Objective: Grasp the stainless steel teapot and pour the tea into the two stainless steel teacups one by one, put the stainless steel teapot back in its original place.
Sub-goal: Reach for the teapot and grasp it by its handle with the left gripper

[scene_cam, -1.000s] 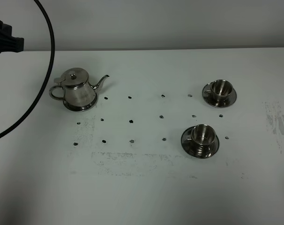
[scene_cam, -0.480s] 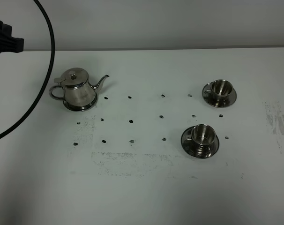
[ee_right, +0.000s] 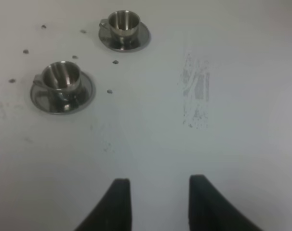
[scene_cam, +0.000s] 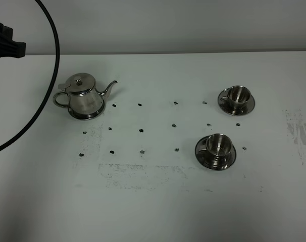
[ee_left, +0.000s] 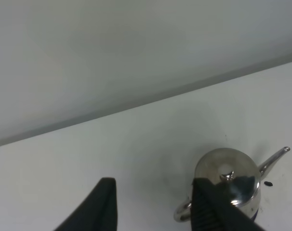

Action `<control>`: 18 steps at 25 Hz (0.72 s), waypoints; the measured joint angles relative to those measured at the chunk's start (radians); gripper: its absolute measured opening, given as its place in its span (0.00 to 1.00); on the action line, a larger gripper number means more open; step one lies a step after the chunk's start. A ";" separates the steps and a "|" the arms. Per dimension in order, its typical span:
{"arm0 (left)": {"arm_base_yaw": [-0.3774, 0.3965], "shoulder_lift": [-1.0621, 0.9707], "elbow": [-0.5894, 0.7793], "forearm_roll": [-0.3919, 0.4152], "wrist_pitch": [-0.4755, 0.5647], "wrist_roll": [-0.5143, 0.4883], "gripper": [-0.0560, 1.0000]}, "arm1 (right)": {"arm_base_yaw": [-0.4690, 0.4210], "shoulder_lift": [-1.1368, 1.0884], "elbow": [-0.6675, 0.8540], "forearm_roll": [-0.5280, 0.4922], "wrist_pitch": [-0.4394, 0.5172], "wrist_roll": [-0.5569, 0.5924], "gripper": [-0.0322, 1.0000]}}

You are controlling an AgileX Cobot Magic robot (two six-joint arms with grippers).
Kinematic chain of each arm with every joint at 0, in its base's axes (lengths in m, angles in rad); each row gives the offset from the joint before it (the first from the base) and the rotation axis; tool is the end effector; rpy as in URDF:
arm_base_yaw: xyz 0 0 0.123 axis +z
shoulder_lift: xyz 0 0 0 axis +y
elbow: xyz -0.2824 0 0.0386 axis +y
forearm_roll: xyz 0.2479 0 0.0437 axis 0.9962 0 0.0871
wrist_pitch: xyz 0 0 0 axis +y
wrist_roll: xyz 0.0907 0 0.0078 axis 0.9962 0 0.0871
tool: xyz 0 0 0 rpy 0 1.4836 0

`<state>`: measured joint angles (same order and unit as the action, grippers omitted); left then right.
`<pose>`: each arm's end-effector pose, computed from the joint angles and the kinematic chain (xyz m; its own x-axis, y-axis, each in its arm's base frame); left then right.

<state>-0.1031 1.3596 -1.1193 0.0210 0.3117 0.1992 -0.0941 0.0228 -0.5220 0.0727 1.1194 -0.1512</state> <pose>0.3094 -0.0314 0.3497 -0.4140 0.2614 -0.8719 0.1918 0.9614 0.1972 -0.0059 0.0065 0.2789 -0.5059 -0.0717 -0.8596 -0.0228 0.9973 -0.0698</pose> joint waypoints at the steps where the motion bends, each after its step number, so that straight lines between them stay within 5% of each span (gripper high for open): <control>1: 0.000 0.000 0.000 0.000 0.000 0.000 0.40 | 0.003 0.000 0.000 0.000 0.000 0.002 0.33; 10: 0.000 0.000 0.000 0.000 0.000 0.000 0.40 | 0.261 0.000 0.000 0.008 0.000 0.003 0.33; 18: 0.000 0.000 0.000 0.000 0.048 0.023 0.40 | 0.263 0.000 0.001 0.034 0.000 0.036 0.33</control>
<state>-0.1031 1.3596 -1.1193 0.0212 0.3596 0.2224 0.1691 0.0228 -0.5208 0.1066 1.1194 -0.1156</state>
